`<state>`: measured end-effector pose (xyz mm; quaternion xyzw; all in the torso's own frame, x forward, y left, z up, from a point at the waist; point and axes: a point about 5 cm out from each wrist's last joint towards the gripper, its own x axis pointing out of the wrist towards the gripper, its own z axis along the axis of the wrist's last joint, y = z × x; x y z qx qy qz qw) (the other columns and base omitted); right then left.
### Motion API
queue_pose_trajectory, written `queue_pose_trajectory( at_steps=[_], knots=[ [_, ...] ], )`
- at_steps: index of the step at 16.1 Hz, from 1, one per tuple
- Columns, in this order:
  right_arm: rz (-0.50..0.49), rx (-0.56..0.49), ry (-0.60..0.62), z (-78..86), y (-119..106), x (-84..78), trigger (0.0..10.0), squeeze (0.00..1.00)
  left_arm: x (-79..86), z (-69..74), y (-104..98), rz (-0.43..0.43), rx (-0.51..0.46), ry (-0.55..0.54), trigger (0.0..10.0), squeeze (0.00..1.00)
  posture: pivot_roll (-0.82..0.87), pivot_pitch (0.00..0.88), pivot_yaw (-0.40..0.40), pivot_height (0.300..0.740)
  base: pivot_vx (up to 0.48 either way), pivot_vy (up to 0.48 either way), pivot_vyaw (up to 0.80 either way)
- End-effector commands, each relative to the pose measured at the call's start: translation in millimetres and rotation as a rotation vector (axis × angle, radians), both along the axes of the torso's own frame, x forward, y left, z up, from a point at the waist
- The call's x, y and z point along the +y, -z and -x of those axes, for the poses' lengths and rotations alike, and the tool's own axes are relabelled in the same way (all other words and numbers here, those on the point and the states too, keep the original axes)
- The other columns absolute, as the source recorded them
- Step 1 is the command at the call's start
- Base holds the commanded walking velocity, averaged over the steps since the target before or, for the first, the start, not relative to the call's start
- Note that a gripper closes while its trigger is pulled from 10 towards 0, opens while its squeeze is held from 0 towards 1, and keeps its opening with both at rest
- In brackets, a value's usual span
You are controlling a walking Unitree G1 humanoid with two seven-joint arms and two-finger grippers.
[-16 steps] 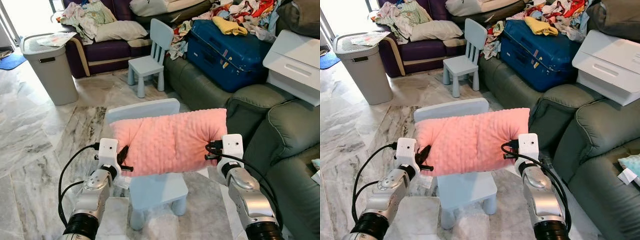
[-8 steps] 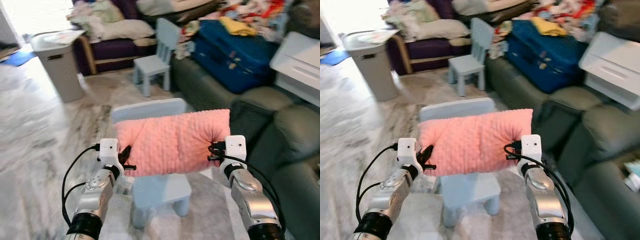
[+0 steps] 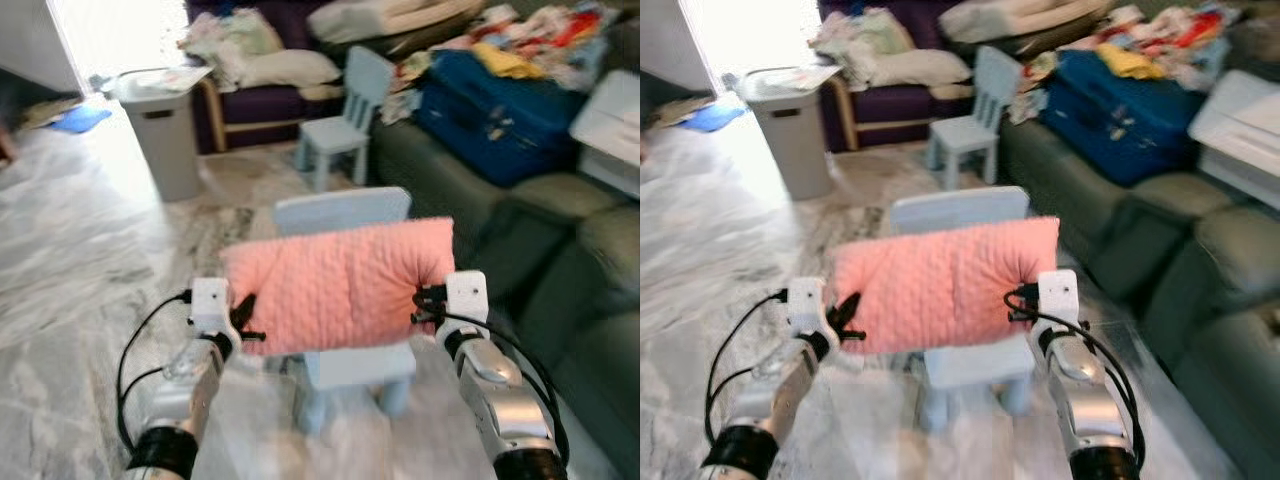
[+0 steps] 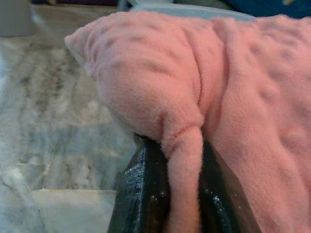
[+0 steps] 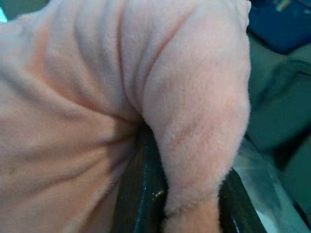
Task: Move the pillow to the sofa
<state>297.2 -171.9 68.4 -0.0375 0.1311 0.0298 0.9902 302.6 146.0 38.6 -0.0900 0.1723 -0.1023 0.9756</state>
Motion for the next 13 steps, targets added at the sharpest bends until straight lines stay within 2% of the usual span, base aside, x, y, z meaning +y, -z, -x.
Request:
queue_pose_trajectory(
  at_steps=[1, 7, 13],
  knots=[
    [0.004, -0.026, 0.015, -2.6, -5.9, -3.8, 10.0, 0.0, -5.3, -5.0, -8.3, 0.006, -0.028, 0.028, 10.0, 0.0, -0.08, 0.009, 0.009, 0.74, 0.0, 0.424, 0.0],
    [0.014, -0.026, 0.019, -3.1, -6.7, -4.7, 10.0, 0.0, -7.4, -6.2, -9.6, 0.004, -0.029, 0.037, 10.0, 0.0, -0.08, 0.01, 0.007, 0.74, -0.04, 0.423, 0.0],
    [0.018, -0.036, 0.024, -3.8, -9.3, -5.2, 10.0, 0.0, -7.5, -15.4, -24.8, 0.008, -0.128, 0.039, 10.0, 0.0, -0.09, 0.01, 0.007, 0.74, 0.0, 0.0, 0.0]
  ],
)
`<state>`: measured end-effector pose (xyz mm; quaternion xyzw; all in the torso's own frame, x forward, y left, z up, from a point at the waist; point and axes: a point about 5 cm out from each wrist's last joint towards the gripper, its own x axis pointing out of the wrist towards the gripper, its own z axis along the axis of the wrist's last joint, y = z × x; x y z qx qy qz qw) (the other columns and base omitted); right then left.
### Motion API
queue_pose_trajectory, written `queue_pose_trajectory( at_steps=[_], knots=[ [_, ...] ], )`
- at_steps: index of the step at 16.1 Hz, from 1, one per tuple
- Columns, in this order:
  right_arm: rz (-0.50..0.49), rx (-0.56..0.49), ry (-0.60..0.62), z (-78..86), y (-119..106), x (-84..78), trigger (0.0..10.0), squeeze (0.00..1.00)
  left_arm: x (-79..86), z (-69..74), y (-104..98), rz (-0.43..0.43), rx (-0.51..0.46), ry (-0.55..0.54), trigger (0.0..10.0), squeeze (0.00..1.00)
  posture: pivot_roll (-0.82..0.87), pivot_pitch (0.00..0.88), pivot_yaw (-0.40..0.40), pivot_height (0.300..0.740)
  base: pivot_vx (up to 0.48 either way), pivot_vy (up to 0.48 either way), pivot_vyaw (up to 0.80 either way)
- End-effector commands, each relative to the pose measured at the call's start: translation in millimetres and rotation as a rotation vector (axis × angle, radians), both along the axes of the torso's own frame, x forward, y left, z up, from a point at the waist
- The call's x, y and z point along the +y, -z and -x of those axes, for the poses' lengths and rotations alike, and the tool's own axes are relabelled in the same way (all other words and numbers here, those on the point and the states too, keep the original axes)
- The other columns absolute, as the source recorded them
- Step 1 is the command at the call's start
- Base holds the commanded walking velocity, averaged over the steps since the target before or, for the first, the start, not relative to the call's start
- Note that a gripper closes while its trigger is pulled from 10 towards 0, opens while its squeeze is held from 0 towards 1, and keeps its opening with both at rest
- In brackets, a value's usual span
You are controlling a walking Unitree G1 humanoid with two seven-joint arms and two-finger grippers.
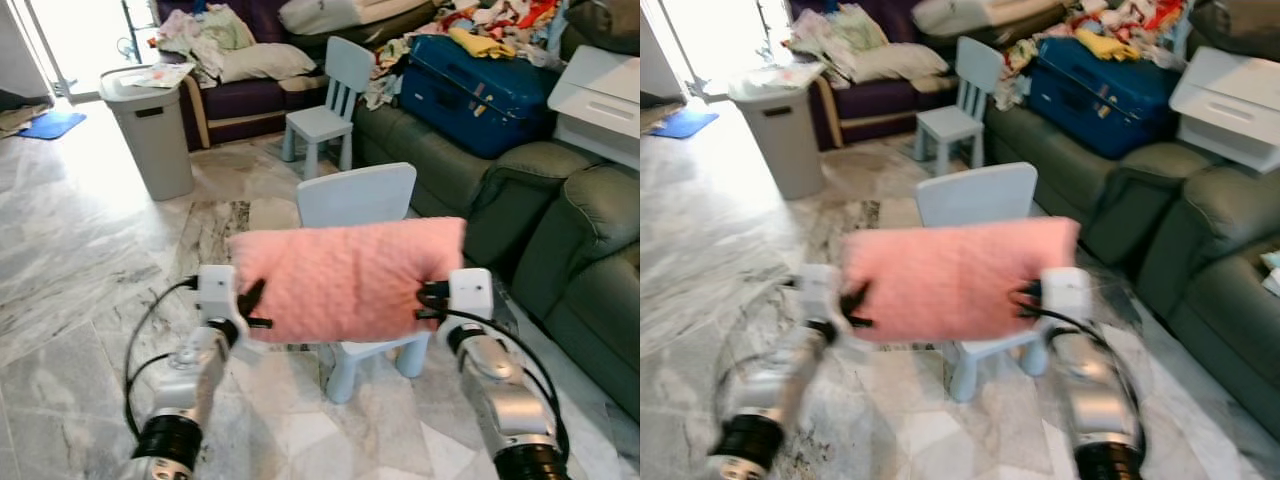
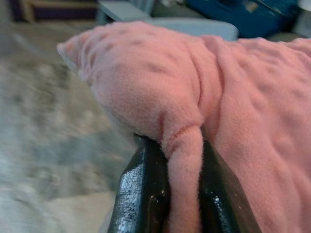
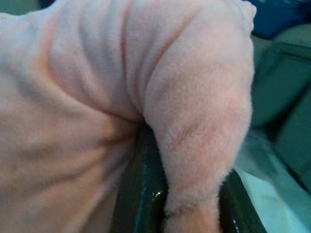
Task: Move the pillow to the sofa
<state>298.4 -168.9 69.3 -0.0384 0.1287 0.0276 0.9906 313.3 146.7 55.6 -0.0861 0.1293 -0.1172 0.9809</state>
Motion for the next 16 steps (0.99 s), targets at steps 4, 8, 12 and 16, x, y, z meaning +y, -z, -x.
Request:
queue_pose_trajectory(
  at_steps=[4, 8, 12, 16],
  knots=[
    [0.017, -0.028, 0.021, -3.6, -9.3, -7.7, 10.0, 0.0, -10.3, -5.1, -12.8, -0.029, -0.087, 0.07, 10.0, 0.0, -0.09, 0.011, 0.006, 0.74, 0.0, 0.0, 0.0],
    [0.015, -0.026, 0.022, -3.7, -9.3, -7.2, 10.0, 0.0, -11.3, -4.2, -9.5, -0.021, -0.062, 0.079, 10.0, 0.0, -0.09, 0.011, 0.006, 0.74, 0.0, 0.0, -0.73],
    [0.014, -0.025, 0.023, -2.6, -9.0, -6.6, 10.0, 0.0, -13.6, -2.1, -6.7, 0.012, -0.043, 0.097, 10.0, 0.0, -0.09, 0.015, 0.009, 0.74, 0.0, 0.0, -0.77],
    [0.014, -0.023, 0.022, -1.7, -8.6, -6.4, 10.0, 0.0, -13.3, -0.9, -6.1, 0.011, -0.046, 0.099, 10.0, 0.0, -0.09, 0.016, 0.008, 0.74, 0.0, 0.0, -0.77]
  ],
)
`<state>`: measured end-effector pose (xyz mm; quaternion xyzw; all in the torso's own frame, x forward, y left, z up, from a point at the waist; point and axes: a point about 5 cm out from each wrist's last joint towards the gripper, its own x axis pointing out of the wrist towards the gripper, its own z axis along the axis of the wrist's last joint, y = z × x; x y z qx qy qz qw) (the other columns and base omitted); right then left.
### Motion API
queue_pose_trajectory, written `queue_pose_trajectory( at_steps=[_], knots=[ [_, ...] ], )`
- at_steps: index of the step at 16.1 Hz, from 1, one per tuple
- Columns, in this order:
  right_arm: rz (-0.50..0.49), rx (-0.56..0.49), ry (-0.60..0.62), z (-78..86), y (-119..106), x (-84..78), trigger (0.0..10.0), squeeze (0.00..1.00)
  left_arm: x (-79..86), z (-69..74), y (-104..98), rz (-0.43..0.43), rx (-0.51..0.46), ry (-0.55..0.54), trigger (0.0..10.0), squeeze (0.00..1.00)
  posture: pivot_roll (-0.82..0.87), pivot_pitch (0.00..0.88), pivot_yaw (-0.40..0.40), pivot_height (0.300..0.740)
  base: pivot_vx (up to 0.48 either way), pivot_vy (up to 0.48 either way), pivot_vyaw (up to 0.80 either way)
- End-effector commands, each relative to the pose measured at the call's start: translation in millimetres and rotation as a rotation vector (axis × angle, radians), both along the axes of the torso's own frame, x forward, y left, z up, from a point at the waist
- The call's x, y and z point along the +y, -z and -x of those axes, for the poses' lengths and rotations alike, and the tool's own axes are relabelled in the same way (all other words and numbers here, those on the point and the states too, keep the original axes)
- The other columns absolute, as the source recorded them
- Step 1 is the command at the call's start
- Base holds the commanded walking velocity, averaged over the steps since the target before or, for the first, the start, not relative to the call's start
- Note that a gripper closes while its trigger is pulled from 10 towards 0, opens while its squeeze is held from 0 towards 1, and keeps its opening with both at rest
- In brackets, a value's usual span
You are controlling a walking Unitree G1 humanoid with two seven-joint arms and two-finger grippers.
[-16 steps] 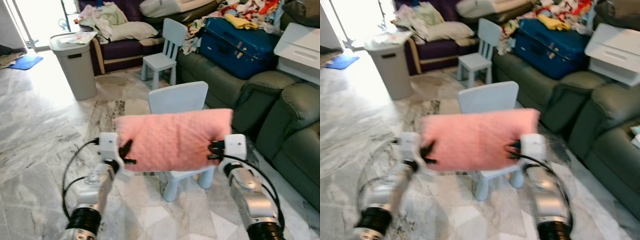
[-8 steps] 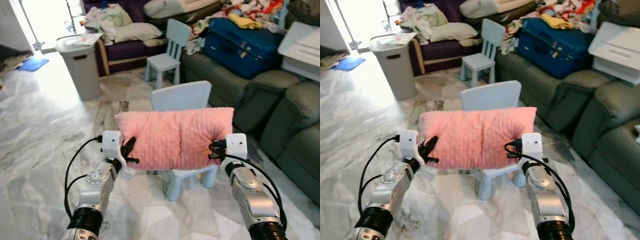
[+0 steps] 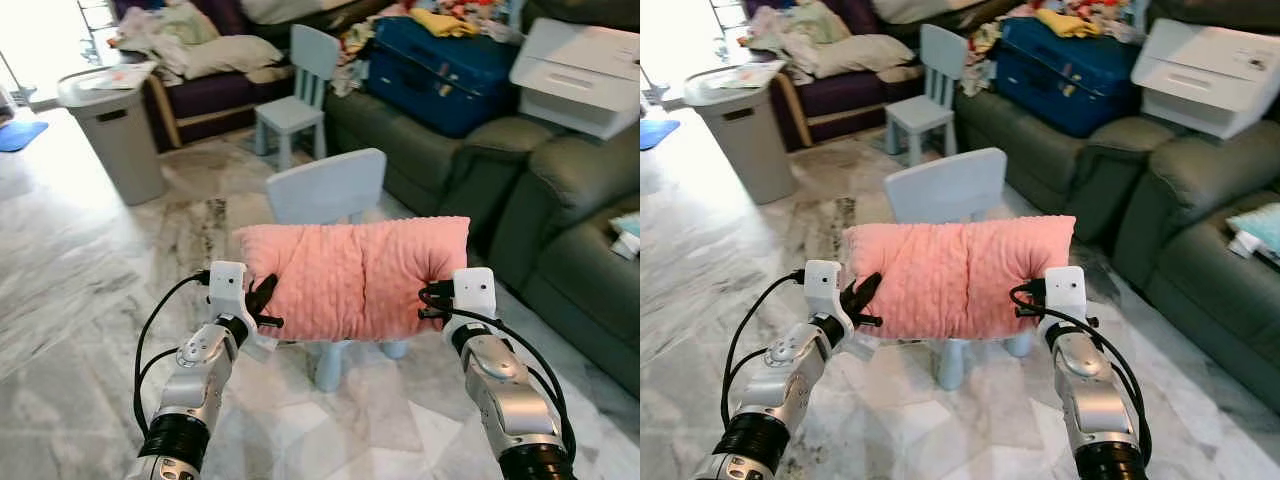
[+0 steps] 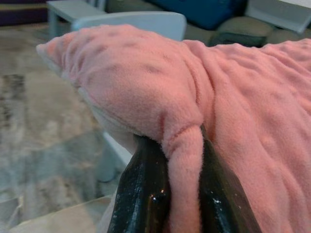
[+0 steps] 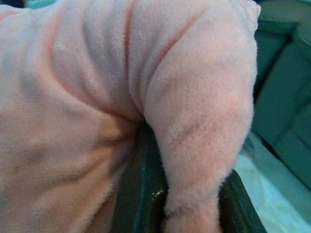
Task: Move the pillow to the sofa
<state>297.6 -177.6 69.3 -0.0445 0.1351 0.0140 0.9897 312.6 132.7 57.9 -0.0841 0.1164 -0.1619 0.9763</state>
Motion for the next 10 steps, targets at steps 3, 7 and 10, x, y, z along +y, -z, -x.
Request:
queue_pose_trajectory(
  at_steps=[3, 7, 10],
  knots=[
    [-0.001, -0.033, -0.004, -2.5, -8.3, 2.0, 10.0, 0.0, 1.5, -0.4, -2.6, -0.001, -0.01, 0.014, 10.0, 0.0, -0.09, 0.016, 0.008, 0.74, 0.175, 0.0, -0.77],
    [-0.002, -0.034, -0.004, -2.5, -8.3, 2.0, 10.0, 0.0, 1.4, 0.4, -1.7, -0.001, -0.003, 0.022, 10.0, 0.0, -0.09, 0.016, 0.008, 0.74, 0.274, 0.0, -0.77],
    [-0.004, -0.034, -0.005, -2.5, -8.3, 2.2, 10.0, 0.0, 0.1, 1.3, -1.0, 0.002, 0.001, 0.031, 10.0, 0.0, -0.09, 0.016, 0.008, 0.74, 0.276, 0.0, -0.76]
  ],
)
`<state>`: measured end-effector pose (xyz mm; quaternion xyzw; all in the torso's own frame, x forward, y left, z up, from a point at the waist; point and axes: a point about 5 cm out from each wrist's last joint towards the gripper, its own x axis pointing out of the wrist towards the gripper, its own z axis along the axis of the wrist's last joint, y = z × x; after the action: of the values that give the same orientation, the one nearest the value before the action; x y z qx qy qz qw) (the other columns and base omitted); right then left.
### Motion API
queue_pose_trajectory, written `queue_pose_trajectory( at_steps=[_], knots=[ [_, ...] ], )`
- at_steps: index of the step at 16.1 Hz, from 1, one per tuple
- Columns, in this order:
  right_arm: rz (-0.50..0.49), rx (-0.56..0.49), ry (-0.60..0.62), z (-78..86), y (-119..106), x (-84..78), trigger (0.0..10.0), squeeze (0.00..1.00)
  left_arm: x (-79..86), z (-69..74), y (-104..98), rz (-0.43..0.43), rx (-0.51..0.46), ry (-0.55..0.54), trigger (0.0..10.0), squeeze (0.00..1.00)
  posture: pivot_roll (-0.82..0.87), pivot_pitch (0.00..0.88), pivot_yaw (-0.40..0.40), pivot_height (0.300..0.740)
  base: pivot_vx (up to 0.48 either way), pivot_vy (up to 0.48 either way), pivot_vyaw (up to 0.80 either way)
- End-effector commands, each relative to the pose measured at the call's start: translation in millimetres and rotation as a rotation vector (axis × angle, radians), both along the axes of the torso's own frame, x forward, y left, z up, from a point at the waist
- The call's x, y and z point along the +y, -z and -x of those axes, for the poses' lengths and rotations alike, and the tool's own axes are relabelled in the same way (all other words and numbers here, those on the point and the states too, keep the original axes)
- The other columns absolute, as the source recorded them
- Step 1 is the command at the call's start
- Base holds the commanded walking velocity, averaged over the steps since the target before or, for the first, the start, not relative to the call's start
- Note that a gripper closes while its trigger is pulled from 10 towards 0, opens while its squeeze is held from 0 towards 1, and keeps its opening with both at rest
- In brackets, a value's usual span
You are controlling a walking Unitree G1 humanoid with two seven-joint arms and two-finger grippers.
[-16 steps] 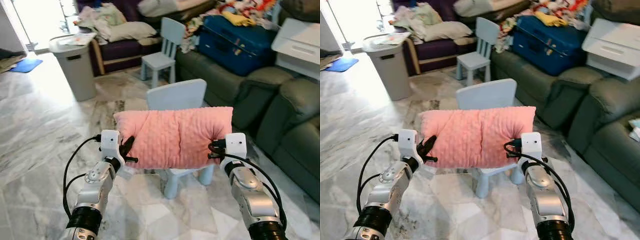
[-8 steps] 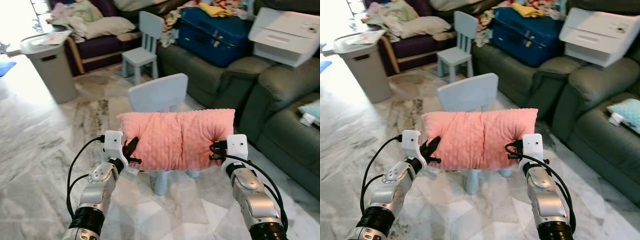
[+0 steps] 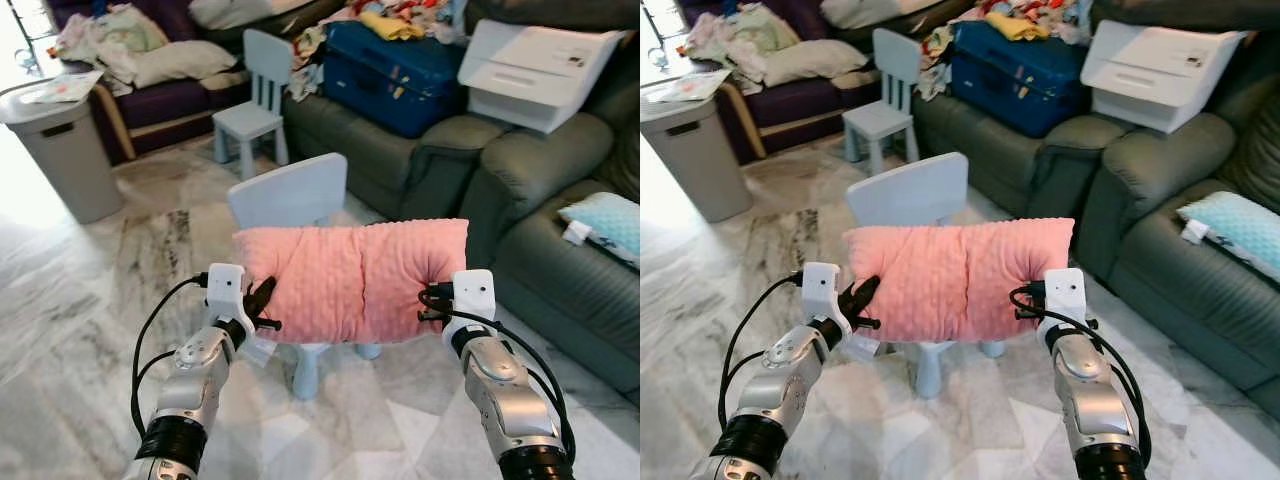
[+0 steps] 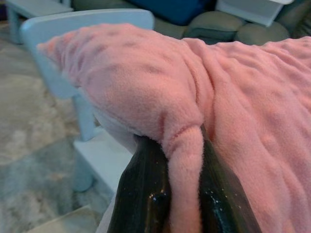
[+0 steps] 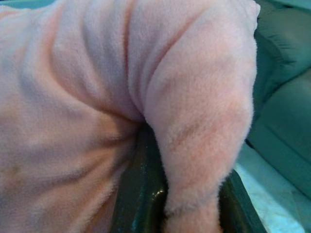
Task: Move the pillow to the sofa
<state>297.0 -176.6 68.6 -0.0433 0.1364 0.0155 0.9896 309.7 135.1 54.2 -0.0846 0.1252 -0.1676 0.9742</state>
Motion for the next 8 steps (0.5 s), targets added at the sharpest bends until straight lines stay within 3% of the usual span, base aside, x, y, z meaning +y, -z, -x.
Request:
queue_pose_trajectory(
  at_steps=[1, 8],
  knots=[
    [-0.002, -0.038, -0.002, -3.0, -9.1, 1.5, 10.0, 0.0, -2.7, -1.4, -4.6, 0.002, -0.016, 0.02, 10.0, 0.0, -0.09, 0.016, 0.008, 0.74, 0.281, 0.0, -0.76],
    [-0.003, -0.037, -0.002, -2.8, -9.1, 1.0, 10.0, 0.0, -4.4, -0.7, -3.7, 0.001, -0.013, 0.027, 10.0, 0.0, -0.09, 0.017, 0.008, 0.74, 0.304, 0.0, -0.6]
  ],
)
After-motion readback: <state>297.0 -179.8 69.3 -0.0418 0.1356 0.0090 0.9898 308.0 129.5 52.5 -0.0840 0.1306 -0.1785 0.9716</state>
